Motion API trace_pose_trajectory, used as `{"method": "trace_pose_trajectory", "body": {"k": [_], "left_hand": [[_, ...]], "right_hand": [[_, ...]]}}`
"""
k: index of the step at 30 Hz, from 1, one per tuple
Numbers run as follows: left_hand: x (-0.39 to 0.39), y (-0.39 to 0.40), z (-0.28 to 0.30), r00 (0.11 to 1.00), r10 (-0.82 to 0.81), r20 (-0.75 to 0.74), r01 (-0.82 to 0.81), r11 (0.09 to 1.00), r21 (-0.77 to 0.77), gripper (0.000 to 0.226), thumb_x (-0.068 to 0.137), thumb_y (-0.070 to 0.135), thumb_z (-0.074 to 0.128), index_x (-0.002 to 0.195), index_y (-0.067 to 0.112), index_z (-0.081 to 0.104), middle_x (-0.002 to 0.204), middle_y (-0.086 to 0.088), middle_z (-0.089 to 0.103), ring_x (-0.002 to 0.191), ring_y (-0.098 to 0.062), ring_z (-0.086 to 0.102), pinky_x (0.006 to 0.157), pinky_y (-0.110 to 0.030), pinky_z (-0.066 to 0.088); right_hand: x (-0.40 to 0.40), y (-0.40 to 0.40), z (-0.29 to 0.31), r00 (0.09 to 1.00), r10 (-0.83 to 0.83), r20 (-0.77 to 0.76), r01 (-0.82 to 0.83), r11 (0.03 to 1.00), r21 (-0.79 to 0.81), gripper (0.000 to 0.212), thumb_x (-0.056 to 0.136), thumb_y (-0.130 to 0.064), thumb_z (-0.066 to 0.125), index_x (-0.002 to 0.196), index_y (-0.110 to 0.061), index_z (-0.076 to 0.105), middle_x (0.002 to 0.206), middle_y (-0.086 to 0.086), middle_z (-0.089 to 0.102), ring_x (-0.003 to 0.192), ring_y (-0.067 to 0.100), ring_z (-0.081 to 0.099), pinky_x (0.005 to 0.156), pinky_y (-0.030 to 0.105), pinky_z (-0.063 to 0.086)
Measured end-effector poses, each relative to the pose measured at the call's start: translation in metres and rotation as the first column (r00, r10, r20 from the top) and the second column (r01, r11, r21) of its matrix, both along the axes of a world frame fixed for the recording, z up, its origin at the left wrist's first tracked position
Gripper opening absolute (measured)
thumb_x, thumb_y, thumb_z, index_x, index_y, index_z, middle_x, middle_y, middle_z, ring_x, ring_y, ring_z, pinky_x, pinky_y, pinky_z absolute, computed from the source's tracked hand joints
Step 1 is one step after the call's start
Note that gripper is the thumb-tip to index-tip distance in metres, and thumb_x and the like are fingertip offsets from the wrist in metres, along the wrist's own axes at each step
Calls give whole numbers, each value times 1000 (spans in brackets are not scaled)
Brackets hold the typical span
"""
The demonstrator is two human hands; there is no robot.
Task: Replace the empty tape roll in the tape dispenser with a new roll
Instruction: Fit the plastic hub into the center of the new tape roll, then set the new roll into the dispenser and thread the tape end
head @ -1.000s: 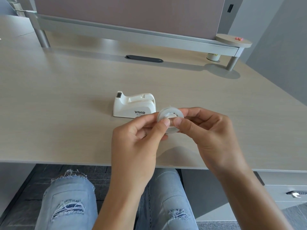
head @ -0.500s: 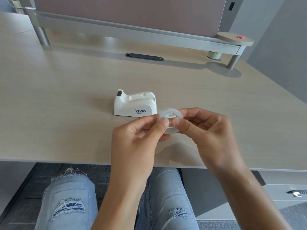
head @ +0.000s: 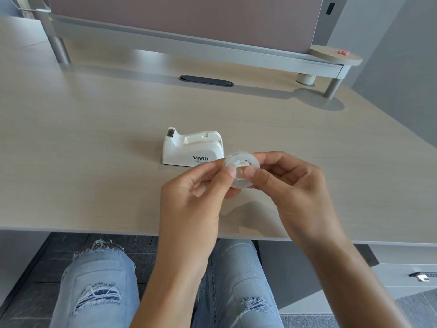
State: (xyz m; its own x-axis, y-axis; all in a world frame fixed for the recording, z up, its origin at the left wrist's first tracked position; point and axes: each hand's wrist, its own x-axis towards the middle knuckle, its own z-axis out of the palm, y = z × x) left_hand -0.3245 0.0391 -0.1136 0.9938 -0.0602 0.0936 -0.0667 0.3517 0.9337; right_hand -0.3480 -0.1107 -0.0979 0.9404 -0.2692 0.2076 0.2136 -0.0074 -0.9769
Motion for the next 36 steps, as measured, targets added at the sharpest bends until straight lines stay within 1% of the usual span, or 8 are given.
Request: {"method": "trace_pose_trajectory", "body": {"k": [6,12,14,16,18,23,28,36], "left_hand": [[4,1,-2,988,107,112,-118,989,95,15,93,7,74,102,18,81,91,5,85,83,-12,81,78,-22,60],[18,6,1,974,183,134,-194,978,75,24,93,-1,71,110,15,79,94,5,84,91,-8,80,81,-14,56],[24,9,2,964,215,154,-230,969,90,23,94,-2,70,110,12,77,96,4,83,91,-8,79,80,-13,55],[31,13,1,940,275,204,-307,940,150,19,95,2,70,110,13,77,102,3,80,95,-10,77,81,-15,55],[38,17,-3,903,321,286,-391,890,235,18,94,9,68,109,16,76,104,5,78,95,-11,75,83,-23,57],[47,20,-10,864,210,458,-438,763,476,25,90,14,67,115,17,74,108,7,71,81,-6,66,75,-30,57],[49,17,-13,890,111,442,-379,720,582,33,92,26,64,123,18,70,124,8,67,92,-18,71,76,-40,58],[49,18,-14,905,90,416,-350,713,607,34,93,40,57,121,24,69,129,12,61,83,-13,68,69,-41,59]], "right_hand": [[6,3,5,998,55,-3,-55,996,-67,25,77,-20,79,102,-13,80,95,2,84,86,13,77,78,23,60],[26,6,11,998,49,-42,-53,994,-99,13,86,-6,80,99,-6,79,93,6,83,83,15,78,83,27,61],[38,7,16,999,0,-43,-4,996,-91,11,86,-4,80,96,-6,78,90,5,82,83,16,76,89,38,63],[52,6,18,998,-55,-29,51,992,-120,12,86,-4,81,97,-6,76,94,10,81,86,30,76,97,55,59],[67,4,21,996,-90,-18,85,978,-191,15,87,-8,81,101,-11,78,102,12,81,96,41,75,98,60,57],[97,4,24,996,-85,-17,74,937,-341,13,88,-12,82,101,-16,80,99,-2,83,94,19,79,86,32,61],[109,1,22,1000,-15,-26,1,891,-455,15,87,-18,84,101,-19,81,97,-6,83,90,18,77,84,36,60],[110,0,21,1000,-3,-18,-9,782,-623,14,86,-24,84,100,-25,81,101,-11,77,93,15,72,84,42,58]]}}
